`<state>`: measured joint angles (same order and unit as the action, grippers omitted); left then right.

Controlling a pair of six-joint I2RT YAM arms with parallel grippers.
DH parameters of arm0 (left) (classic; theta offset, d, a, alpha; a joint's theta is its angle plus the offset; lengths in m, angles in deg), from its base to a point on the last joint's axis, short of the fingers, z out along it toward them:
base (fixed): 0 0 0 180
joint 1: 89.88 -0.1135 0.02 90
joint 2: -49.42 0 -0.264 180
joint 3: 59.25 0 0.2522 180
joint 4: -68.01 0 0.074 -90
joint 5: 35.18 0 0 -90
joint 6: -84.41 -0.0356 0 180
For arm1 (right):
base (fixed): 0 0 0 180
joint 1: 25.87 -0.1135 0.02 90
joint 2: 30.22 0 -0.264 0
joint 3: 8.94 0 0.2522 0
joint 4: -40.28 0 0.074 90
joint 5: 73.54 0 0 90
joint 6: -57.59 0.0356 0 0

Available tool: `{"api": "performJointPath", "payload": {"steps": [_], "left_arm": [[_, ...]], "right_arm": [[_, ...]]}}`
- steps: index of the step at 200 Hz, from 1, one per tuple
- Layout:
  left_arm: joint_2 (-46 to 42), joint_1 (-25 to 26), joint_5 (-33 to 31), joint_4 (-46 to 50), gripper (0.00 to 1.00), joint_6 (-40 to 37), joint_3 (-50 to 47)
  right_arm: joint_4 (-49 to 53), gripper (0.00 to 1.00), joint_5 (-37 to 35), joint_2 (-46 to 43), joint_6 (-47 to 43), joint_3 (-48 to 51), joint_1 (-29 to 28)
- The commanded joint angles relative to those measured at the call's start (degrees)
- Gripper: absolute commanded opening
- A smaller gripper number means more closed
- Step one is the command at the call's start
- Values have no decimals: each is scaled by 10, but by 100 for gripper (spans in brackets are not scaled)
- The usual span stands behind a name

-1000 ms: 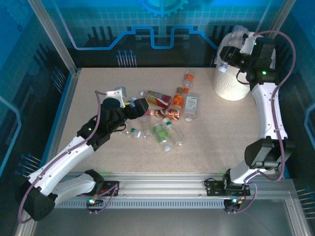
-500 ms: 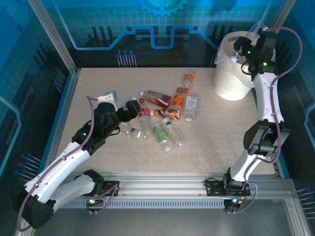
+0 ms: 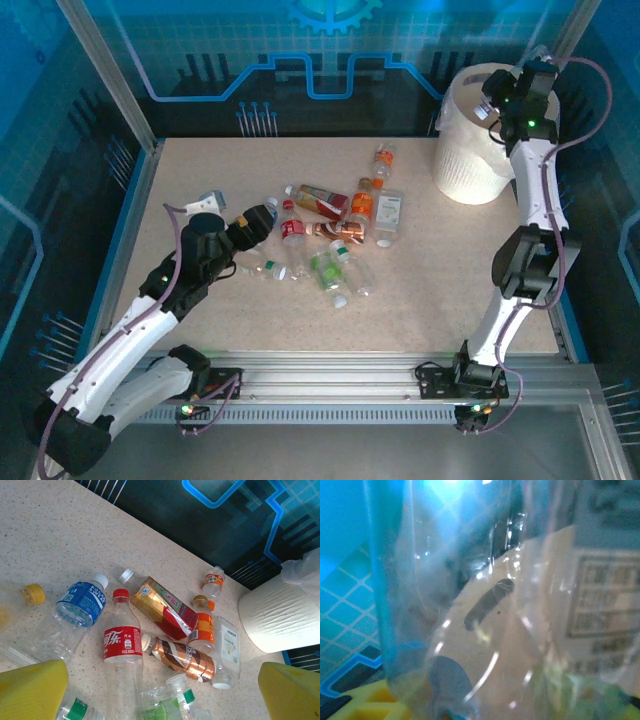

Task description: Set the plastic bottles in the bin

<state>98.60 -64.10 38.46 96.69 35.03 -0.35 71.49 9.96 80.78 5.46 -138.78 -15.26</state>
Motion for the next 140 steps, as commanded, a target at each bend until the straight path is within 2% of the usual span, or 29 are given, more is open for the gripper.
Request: {"api": "performJointPath", "payload": {"steps": [1,32,66,140], "left_arm": [[-7,-7,-14,9,99,9,-6],[-6,-17,-16,15,99,25,-15],[-6,-31,-16,27,99,48,-27],[-6,-53,-5,51,99,65,-33]], "right_arm": [[27,57,-27,23,-52,-48,-1],[65,64,-61,37,-84,-81,-12],[77,68,-83,35,-107,-68,-26],[91,74,-72,22,-104,-74,-28]]}}
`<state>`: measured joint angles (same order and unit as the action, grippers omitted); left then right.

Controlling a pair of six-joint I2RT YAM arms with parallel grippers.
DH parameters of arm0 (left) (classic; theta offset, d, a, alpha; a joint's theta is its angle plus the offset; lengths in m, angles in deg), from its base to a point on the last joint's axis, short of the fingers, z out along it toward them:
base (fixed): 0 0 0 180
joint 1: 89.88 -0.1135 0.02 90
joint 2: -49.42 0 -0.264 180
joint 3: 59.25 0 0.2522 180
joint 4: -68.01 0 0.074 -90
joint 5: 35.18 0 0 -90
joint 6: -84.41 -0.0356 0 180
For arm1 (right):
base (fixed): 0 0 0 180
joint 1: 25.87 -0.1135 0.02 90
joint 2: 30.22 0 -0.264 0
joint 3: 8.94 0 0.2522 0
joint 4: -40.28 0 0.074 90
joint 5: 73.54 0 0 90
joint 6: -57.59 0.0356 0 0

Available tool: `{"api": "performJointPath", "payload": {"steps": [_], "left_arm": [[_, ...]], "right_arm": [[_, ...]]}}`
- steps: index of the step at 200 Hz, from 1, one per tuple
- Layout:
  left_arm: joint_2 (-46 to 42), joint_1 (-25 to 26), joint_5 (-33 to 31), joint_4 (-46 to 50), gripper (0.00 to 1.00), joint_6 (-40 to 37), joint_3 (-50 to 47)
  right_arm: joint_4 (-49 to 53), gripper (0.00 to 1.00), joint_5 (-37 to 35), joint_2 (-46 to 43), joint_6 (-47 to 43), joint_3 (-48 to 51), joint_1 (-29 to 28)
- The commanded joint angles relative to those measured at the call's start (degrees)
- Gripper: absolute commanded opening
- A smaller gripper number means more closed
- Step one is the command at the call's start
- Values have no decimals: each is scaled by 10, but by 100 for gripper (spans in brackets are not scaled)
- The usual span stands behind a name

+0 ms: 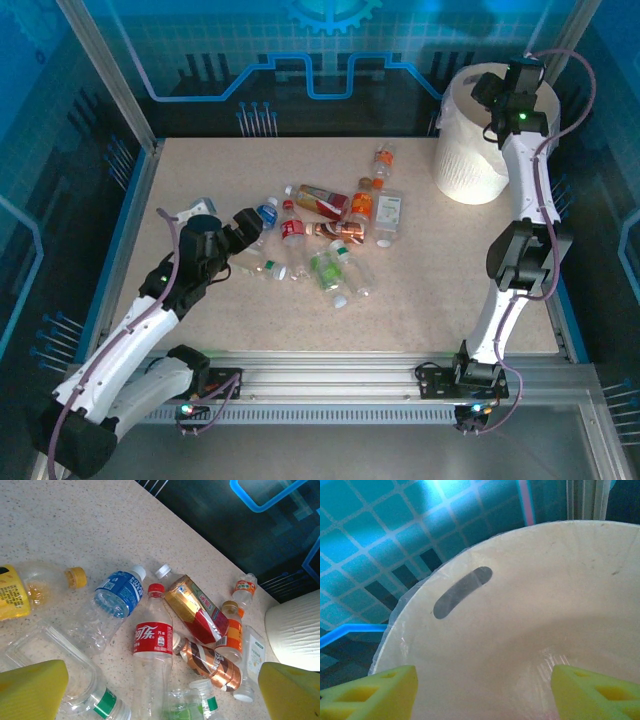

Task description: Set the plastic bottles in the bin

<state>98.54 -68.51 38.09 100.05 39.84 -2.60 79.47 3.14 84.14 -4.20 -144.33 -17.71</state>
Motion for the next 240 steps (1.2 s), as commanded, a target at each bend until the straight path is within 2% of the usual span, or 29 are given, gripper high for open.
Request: {"api": "performJointPath", "payload": {"steps": [1,115,154,171,240], "left_arm": [[-6,-9,-1,18,99,17,-10],[11,-52,12,41,99,45,-24],[29,-65,24,44,99,52,-24],[39,-70,36,43,99,54,-22],[90,-94,62,61,99,79,-3]], "right_arm": [[11,74,-4,-11,-8,-19,-3],[40,83,53,-97,-55,8,-17],[34,90,96,-171,-82,80,-26],[40,100,109,-209,-94,117,-34],[56,100,156,-369,-79,347,-86]]}}
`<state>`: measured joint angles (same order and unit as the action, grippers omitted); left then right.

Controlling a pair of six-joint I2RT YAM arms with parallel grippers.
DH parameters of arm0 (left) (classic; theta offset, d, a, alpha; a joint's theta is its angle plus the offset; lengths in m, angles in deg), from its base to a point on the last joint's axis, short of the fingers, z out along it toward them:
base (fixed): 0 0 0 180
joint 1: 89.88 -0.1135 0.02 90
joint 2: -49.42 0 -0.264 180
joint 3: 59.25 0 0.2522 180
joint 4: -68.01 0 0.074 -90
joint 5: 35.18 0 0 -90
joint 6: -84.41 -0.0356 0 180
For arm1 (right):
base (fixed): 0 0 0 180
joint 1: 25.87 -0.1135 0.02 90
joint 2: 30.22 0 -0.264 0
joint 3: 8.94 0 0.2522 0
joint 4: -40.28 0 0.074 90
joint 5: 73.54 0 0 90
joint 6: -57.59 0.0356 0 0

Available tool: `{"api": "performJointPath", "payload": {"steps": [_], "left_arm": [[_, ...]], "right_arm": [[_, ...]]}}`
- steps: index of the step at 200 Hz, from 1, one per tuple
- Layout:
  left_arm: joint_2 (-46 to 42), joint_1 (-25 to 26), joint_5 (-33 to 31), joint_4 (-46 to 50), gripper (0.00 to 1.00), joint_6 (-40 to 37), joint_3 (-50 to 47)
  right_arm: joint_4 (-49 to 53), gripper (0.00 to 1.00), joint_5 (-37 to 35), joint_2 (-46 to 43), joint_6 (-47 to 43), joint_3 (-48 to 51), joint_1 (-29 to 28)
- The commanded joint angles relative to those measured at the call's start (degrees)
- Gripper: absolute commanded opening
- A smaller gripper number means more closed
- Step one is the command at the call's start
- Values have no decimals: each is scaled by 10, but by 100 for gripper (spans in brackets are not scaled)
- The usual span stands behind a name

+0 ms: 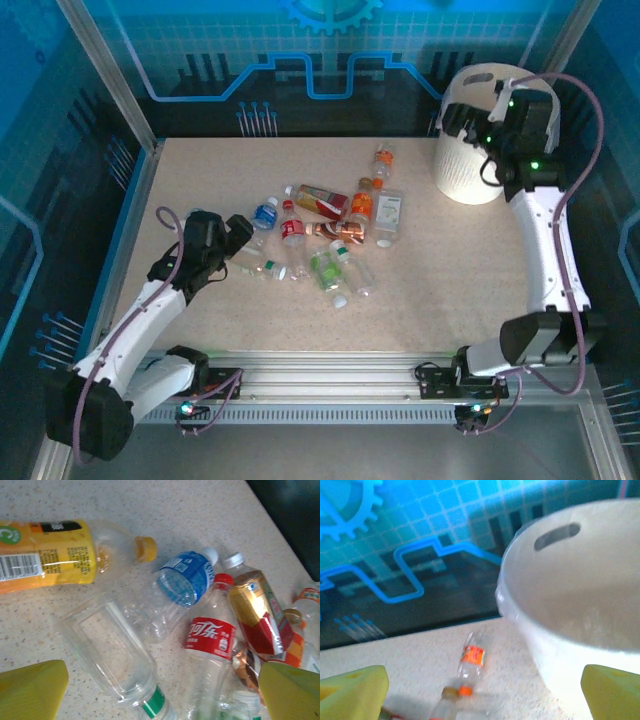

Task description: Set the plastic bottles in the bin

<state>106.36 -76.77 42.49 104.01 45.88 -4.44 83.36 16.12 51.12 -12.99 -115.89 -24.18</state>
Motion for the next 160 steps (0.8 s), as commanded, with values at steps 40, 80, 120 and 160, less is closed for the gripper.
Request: {"api": "performJointPath", "payload": {"steps": [40,80,120,160], "left_arm": [[32,-25,67,19,99,4,25],[46,-27,78,29,99,-7,34],[46,-27,79,32,99,-9,30],[50,-28,81,36,99,-7,27]], "right_arm": [[15,100,-13,-63,59,178,-81],[25,100,-67,0,87,218,-139],[35,100,-107,107,85,185,-193],[75,100,-121,221,89,113,-208]]}}
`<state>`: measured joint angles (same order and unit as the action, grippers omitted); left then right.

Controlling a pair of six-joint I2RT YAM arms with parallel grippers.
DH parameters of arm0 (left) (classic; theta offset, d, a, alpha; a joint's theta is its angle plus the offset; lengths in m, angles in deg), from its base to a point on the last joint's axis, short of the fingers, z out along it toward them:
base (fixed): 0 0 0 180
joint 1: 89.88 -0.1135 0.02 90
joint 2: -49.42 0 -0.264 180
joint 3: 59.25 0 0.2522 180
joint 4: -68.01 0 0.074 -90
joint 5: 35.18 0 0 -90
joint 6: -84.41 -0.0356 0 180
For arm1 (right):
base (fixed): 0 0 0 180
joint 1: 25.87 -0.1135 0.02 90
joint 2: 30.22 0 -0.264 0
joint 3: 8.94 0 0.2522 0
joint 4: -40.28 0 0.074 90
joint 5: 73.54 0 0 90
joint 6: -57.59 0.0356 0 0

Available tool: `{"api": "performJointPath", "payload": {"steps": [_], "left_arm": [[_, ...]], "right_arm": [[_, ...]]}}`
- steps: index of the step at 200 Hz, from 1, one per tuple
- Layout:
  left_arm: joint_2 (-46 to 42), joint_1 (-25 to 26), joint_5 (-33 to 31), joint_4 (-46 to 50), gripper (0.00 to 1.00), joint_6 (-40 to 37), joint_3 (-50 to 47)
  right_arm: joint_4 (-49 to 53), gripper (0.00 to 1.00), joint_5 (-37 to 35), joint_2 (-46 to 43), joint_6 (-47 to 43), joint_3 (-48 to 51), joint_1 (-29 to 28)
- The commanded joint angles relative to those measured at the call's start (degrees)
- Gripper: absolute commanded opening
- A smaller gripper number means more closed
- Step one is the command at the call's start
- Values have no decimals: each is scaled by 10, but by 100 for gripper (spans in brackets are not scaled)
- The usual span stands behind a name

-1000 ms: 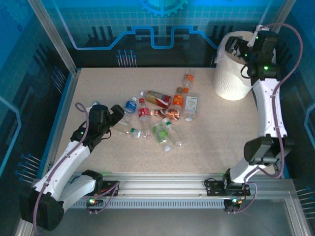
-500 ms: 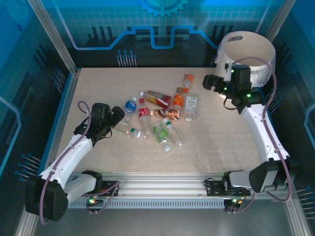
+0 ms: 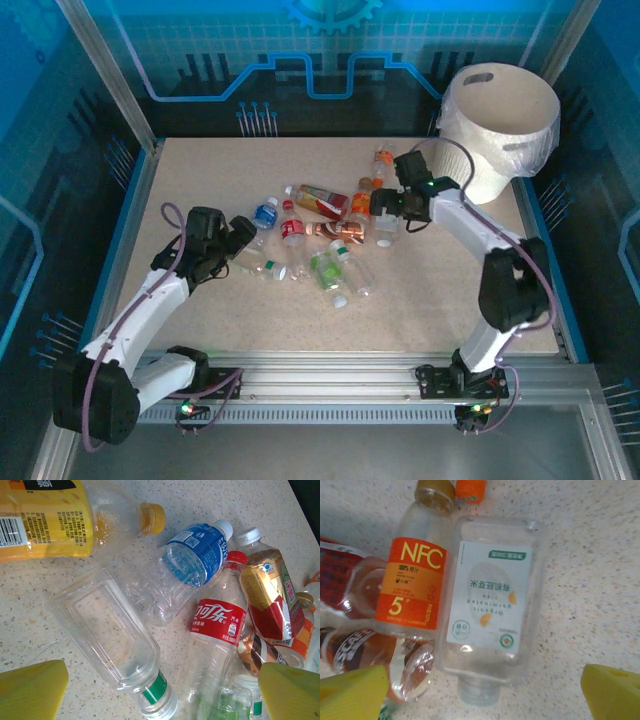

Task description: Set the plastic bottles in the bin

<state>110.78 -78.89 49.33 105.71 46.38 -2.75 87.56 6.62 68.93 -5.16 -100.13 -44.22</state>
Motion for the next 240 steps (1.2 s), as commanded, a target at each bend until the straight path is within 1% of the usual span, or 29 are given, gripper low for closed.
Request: {"api": "performJointPath", "payload": {"steps": [1,20,60,71,88,116,146,174,192,218,240], "left_arm": [[7,-7,13,19,99,-12,10],[7,-7,13,20,99,-8,9],[6,-7,11,20,99,-4,7],[7,-7,11,19,99,-2,7],[8,-7,12,18,99,2,7],[9,-7,13,16,99,6,4],[9,-7,12,17,99,4,0],[16,-7,13,11,99,7,-5],[24,-7,17,7,99,8,-5],[35,-7,24,3,99,10,-3],[39,-7,25,5,99,10,0]], "right_arm": [[33,100,-26,45,11,-47,-8],[44,100,-55,76,16,-63,-13],[39,100,-67,113,20,-69,-13],[32,100,-55,123,20,-71,-11],[19,99,-13,137,21,-71,-11],[27,99,-28,157,35,-69,-4],[24,97,-33,139,37,-37,13],[26,96,-40,106,19,-8,30],[16,97,-18,94,-11,2,41],[11,98,18,104,-69,-14,44],[16,99,46,133,-102,-46,52]]}}
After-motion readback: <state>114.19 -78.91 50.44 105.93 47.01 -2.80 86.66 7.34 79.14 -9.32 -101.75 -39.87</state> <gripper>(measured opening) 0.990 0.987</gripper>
